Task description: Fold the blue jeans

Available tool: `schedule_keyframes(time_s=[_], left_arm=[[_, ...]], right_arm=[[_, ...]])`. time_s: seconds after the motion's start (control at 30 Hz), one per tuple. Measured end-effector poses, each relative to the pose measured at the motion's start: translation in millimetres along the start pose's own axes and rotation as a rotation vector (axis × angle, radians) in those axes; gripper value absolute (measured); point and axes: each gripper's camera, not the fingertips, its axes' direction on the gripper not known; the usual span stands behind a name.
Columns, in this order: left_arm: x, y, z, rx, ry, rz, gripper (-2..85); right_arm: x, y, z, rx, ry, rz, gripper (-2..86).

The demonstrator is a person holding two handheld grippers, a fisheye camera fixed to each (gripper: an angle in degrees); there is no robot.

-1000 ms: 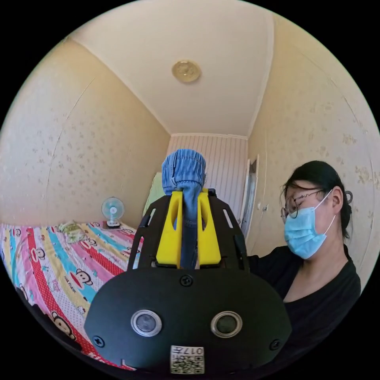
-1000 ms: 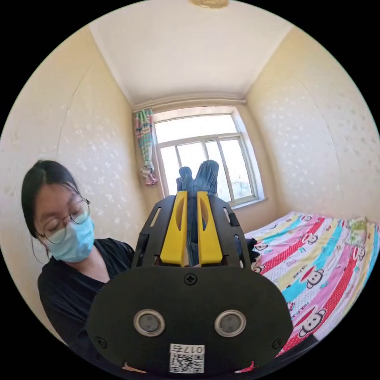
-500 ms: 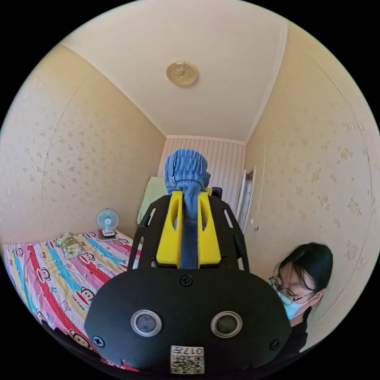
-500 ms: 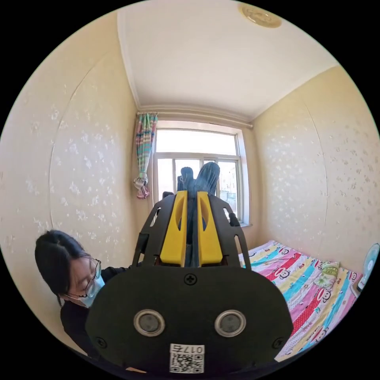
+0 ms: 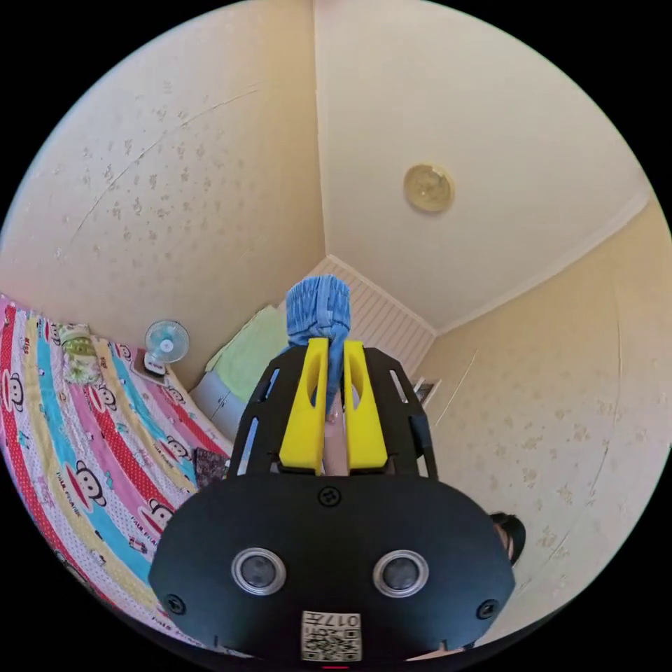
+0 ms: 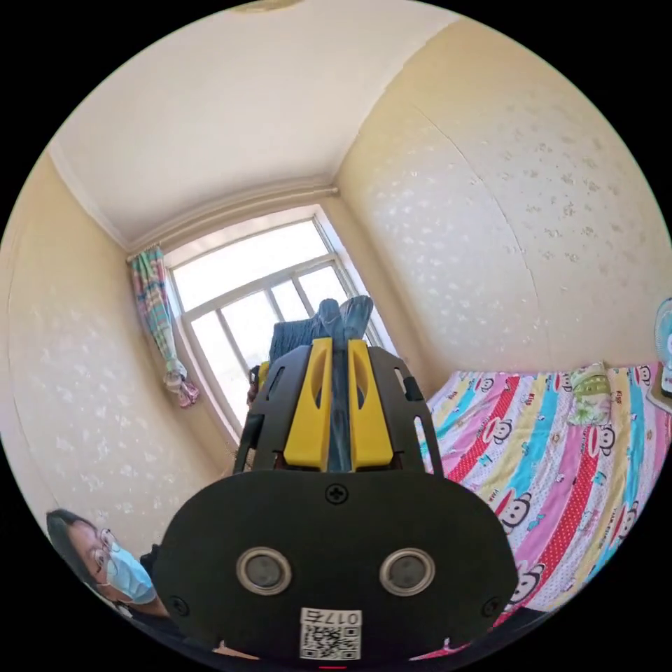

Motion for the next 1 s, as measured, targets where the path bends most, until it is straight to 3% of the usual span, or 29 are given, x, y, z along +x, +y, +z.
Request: schedule_keyframes(time_s=[0.03, 0.13, 0.27, 0.43, 0.63, 0.83, 1.0], left_arm=[[10.7, -17.2, -2.8, 0.045, 0.063, 0.038, -0.4], [79.2, -47.2, 28.3, -0.042, 0.066, 0.256, -0.8], [145.5, -35.0, 62.3, -0.151, 0.118, 0.391, -1.0], [169.7, 77.0, 36.7, -0.170, 0.048, 0.476, -1.0], [144.7, 297.4, -27.6, -0.272, -0.167, 0.581, -1.0], [97.3, 483.2, -70.0, -0.286, -0.052, 0.384, -1.0], [64.5, 535.3, -80.0, -0.333, 0.046, 0.229, -1.0]], right_arm=[[0.8, -9.6, -4.4, 0.041, -0.033, 0.015, 1.6], [-27.8, -53.3, -24.5, 0.161, -0.175, -0.029, 1.9], [-107.9, -70.3, -49.9, 0.157, -0.187, -0.296, 2.1], [-103.4, -16.2, -90.7, 0.088, -0.294, -0.404, 2.2], [-46.8, 164.5, -125.0, -0.167, -0.488, -0.389, 2.1], [5.8, 375.1, -170.2, -0.158, -0.660, -0.148, 2.0], [23.4, 467.4, -211.0, -0.047, -0.693, -0.056, 2.0]])
